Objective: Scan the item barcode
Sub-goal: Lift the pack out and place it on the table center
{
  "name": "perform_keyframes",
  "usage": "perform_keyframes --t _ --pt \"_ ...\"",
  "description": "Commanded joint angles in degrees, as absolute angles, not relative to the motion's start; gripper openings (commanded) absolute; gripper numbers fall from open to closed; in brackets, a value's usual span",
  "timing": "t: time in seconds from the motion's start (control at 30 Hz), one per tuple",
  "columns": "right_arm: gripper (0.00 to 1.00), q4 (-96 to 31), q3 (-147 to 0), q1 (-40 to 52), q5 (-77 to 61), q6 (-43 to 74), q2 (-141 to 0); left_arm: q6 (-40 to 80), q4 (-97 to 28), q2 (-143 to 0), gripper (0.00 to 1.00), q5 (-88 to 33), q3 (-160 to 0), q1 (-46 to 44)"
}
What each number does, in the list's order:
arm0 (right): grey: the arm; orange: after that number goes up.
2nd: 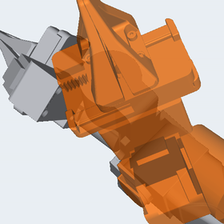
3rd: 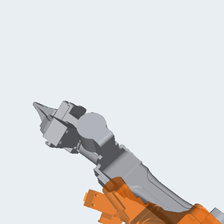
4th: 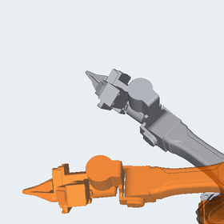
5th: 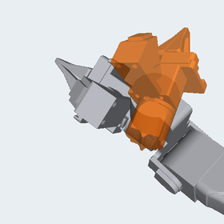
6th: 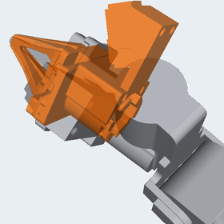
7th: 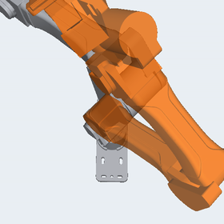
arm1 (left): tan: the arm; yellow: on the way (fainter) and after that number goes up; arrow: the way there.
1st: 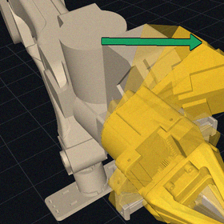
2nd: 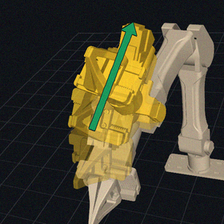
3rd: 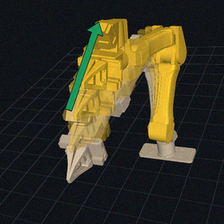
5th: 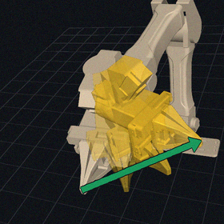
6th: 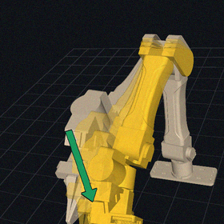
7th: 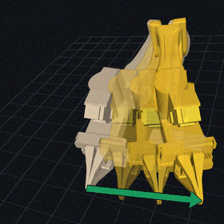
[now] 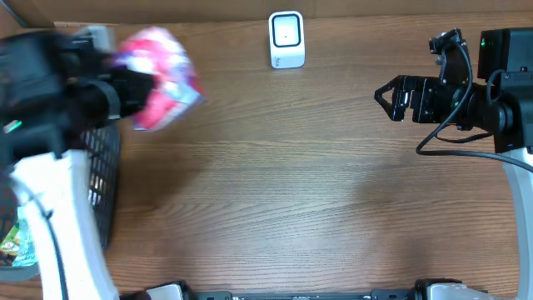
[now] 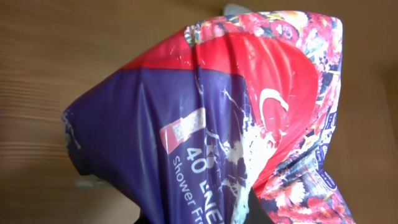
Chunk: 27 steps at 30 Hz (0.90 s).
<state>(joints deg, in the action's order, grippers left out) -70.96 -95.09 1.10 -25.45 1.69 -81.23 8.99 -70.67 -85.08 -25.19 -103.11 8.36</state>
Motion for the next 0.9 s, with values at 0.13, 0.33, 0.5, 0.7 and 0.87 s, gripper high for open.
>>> perform_keyframes --t 0.13,0.33,0.5,0.7,0.87 --pt "1.00 -70.6 -94.9 0.6 -25.3 1.7 -81.3 2.0 -75.2 -98.9 0.04 -26.4 -101.6 -8.3" --pt "1.00 -70.8 -94.9 0.6 -25.3 1.7 -81.3 2.1 -77.3 -113.6 0.04 -26.0 -101.6 -14.4" --pt "1.00 -70.4 -94.9 0.6 -24.9 1.7 -81.3 3.3 -75.3 -122.6 0.04 -26.7 -101.6 -17.5" --pt "1.00 -70.3 -94.9 0.6 -24.9 1.7 -81.3 4.1 -74.9 -125.6 0.57 -26.6 -101.6 -19.8" --pt "1.00 -70.1 -94.9 0.6 -24.0 1.7 -81.3 5.0 -76.8 -125.4 1.00 -26.6 -104.3 -19.5"
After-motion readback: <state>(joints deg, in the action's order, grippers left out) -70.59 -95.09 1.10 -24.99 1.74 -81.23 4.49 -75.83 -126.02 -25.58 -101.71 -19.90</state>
